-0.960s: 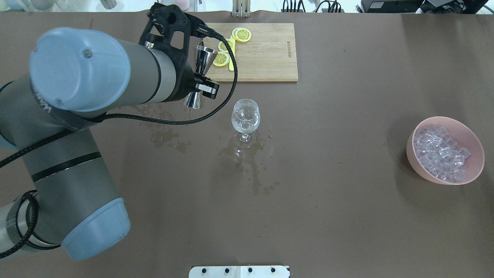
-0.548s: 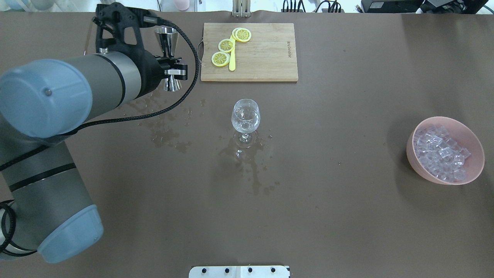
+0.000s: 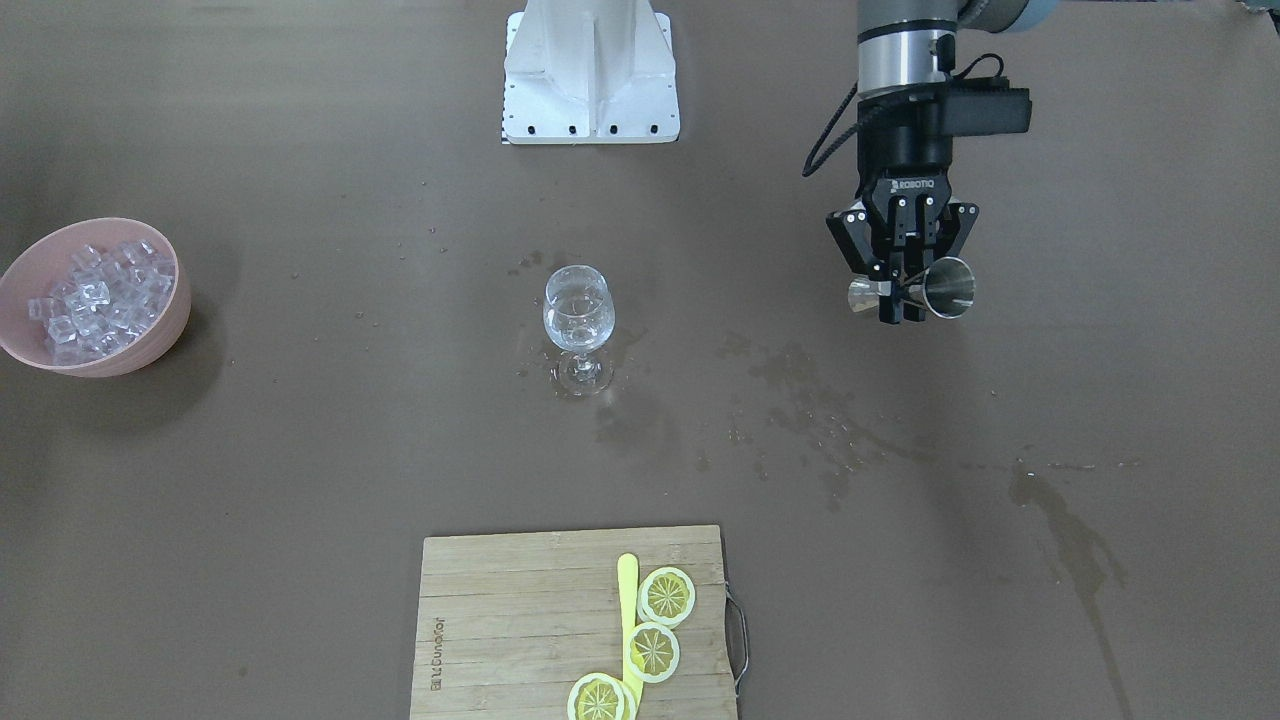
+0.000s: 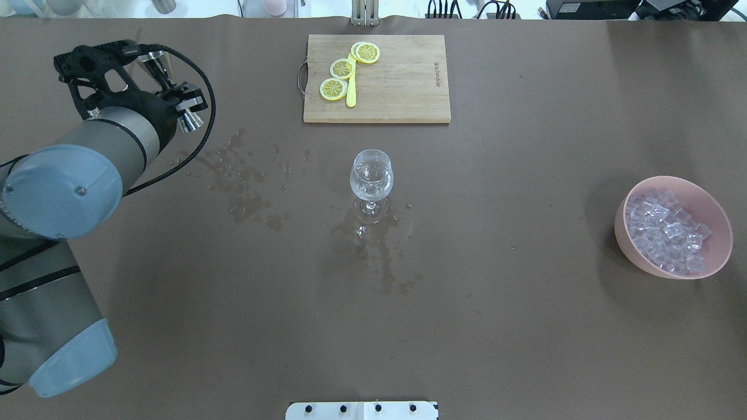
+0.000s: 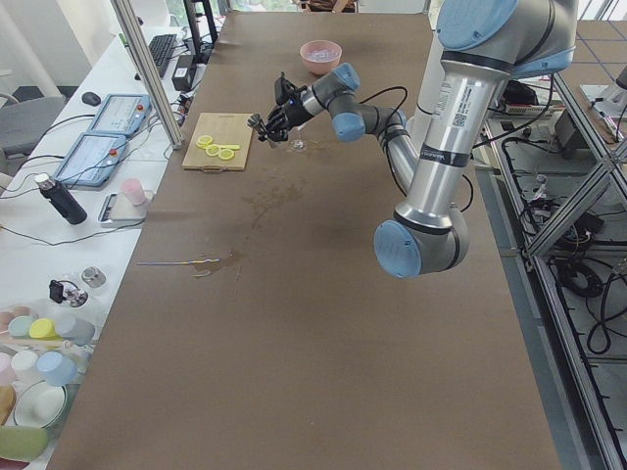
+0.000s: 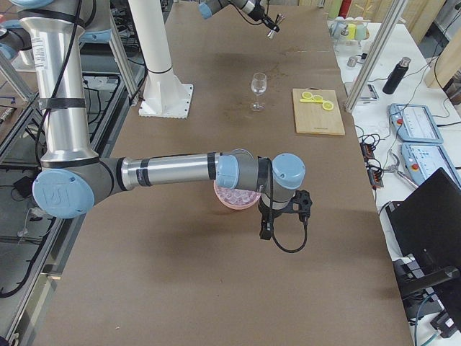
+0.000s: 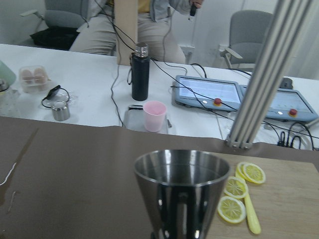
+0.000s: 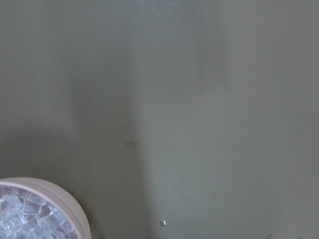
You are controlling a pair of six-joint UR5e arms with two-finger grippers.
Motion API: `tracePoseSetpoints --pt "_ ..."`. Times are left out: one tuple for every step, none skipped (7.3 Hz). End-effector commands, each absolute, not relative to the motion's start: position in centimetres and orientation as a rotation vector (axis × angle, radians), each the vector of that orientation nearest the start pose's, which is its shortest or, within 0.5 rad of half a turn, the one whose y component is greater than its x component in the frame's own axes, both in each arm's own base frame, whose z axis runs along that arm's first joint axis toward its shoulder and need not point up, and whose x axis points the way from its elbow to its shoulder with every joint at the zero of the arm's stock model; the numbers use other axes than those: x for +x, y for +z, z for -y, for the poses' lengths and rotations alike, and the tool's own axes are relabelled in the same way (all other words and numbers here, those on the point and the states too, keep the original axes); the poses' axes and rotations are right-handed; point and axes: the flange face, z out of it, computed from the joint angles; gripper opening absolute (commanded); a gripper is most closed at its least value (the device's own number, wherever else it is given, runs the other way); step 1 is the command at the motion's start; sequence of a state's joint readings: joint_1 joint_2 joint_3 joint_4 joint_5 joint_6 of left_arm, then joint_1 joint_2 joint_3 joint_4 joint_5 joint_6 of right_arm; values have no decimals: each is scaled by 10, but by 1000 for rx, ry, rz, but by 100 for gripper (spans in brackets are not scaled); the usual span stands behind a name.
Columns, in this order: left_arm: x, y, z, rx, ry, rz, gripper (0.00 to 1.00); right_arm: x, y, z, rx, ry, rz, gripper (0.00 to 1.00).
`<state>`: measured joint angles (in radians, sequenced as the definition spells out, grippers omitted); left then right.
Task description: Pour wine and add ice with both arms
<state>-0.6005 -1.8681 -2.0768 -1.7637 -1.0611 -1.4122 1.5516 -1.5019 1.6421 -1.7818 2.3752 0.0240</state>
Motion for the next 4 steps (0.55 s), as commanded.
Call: tracePoseSetpoints --pt "326 307 454 826 -835 -660 0 50 593 526 -71 31 802 100" --pt "330 324 452 850 -898 -639 0 49 591 530 -65 25 799 100" --pt "344 341 452 879 -937 -610 0 45 592 530 -66 14 788 100" --pt "360 359 451 899 -970 -589 0 45 596 526 -72 16 782 100"
